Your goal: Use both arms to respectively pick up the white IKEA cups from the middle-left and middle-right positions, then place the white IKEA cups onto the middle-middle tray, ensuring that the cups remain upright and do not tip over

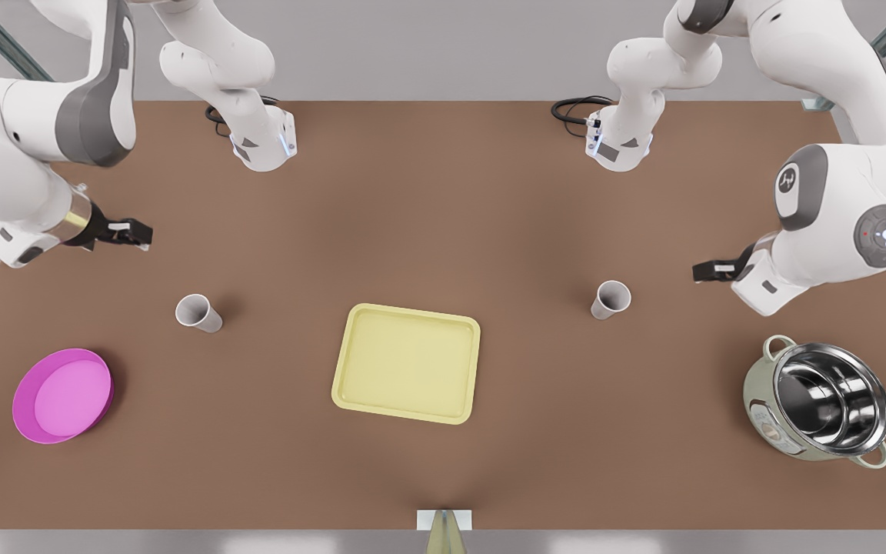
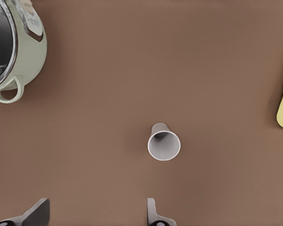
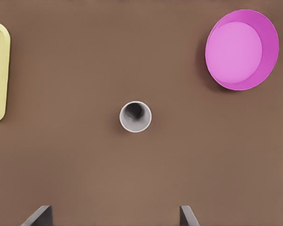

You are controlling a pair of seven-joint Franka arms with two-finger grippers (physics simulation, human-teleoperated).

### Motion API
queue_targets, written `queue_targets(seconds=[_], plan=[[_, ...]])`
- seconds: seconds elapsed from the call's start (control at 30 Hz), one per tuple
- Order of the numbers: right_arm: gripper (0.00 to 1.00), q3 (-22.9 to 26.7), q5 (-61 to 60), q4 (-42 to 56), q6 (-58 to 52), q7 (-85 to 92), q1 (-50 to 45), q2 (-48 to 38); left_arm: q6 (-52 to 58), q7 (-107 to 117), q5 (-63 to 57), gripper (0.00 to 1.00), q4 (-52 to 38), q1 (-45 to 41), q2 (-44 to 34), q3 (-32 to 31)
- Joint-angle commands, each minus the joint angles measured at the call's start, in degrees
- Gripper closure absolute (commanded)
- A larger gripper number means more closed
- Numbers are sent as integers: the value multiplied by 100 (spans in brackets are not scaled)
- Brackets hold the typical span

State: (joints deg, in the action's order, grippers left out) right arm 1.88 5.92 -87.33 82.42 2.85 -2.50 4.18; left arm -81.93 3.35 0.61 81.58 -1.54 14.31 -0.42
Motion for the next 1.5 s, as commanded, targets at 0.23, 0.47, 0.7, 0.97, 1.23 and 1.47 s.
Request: queue_targets(seconds=[0.23, 0.47, 0.7, 0.97, 1.23, 1.47], plan=[[0, 41, -12, 436, 1293, 365, 390, 1858, -2687, 140, 290, 0, 2133, -30, 151, -116], [0, 41, -477, 173, 2506, 339, 513, 2535, -3883, 149, 475, 0, 3075, -30, 370, -336], [0, 50, -477, -1743, 4053, 356, 768, 1727, -3901, 166, 466, 0, 3742, -30, 476, -336], [0, 50, -477, -2982, 5055, 356, 1067, 1551, -4200, 184, 475, 48, 3725, -22, 740, -336], [34, 41, -600, -3106, 5293, 348, 1111, 1823, -4200, 193, 879, 74, 3672, -66, 731, -336], [63, -21, -592, -3062, 5231, 260, 1023, 1832, -1475, 2513, 71, 74, -643, -917, 2339, -600]])
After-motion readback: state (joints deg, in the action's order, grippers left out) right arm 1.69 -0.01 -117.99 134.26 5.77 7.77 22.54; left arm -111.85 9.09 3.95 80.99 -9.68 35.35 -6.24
